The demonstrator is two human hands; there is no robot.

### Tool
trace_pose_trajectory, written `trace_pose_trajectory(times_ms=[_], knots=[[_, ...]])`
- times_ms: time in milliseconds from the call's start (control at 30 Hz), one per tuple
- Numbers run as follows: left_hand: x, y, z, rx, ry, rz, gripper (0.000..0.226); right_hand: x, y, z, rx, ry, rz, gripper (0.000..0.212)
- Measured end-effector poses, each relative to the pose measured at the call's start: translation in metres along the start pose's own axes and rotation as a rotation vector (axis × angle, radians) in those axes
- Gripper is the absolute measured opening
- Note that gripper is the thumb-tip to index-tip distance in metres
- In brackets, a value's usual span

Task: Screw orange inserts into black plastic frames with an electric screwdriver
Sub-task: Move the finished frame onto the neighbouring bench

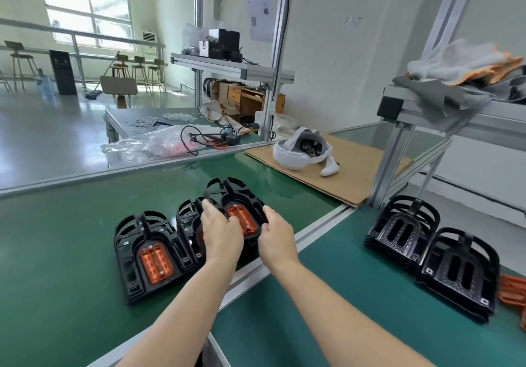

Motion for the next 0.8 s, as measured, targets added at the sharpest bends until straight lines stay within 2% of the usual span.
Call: trace_pose_trajectory(times_ms=[100, 200, 267, 400, 600, 800], knots=[[0.013, 0.003, -0.01, 0.002, -0.041, -0.267, 0.069, -0.006, 0.006, -0.016, 0.019, 0.037, 0.043, 0.041], [0.022, 0.0, -0.018, -0.012, -0.088, -0.416, 0.072, -0.007, 0.012, -0.03, 0.01, 0.033, 0.109, 0.046], [0.029, -0.004, -0.02, -0.02, -0.113, -0.474, 0.074, -0.004, 0.017, -0.037, 0.01, 0.019, 0.148, 0.052], [0.039, -0.013, -0.023, -0.01, -0.146, -0.6, 0.078, 0.0, 0.029, -0.045, 0.035, 0.017, 0.202, 0.05], [0.041, -0.021, -0.027, 0.05, -0.091, -0.718, 0.081, 0.009, 0.035, -0.051, 0.033, 0.02, 0.215, 0.053], [0.039, -0.027, -0.026, 0.141, -0.075, -0.823, 0.076, 0.016, 0.04, -0.055, 0.005, 0.03, 0.298, 0.042]])
Point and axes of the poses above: each hand's wrist, its own z-axis away from the middle knuckle, its own x-axis out of the palm, y = z × x, the point moved 3 cm from there along -z, towards the middle knuckle, and after that the axes turned 2 degrees about z, right-handed, at the moved point
